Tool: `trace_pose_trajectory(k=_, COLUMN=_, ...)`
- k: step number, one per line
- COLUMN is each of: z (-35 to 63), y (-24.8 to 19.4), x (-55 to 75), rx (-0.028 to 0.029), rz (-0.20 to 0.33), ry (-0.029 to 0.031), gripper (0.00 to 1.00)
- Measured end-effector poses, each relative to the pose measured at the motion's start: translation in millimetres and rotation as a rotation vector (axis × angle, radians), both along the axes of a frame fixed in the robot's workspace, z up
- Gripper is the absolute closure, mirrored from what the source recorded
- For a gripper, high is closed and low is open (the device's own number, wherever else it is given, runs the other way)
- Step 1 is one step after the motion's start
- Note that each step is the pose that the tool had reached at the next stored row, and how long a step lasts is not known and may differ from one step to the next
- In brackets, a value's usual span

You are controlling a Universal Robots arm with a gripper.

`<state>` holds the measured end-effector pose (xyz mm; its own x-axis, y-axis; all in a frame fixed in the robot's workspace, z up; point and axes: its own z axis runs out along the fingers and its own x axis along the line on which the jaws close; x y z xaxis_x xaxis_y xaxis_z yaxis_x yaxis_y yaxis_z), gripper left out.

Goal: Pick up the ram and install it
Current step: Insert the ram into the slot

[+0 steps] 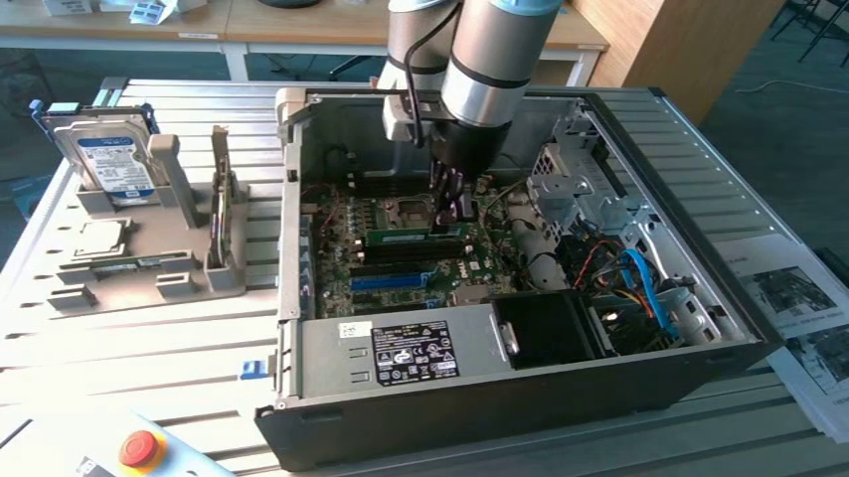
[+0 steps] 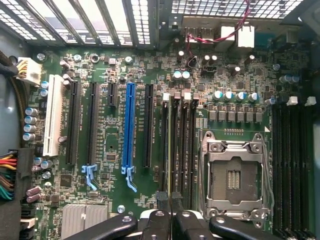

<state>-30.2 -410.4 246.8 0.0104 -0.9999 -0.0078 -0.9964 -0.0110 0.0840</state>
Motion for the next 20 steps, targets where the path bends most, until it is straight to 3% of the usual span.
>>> trace_pose_trajectory(k=5, z=-0.1, y=-2.4, x=0.0, rx=0.0001, rz=0.0, ry=0.0, gripper=0.88)
trace_pose_trajectory(k=20, z=-6.6, y=-2.6, x=-0.1, rx=-0.0001, rz=0.0, ry=-0.0014, gripper=0.88)
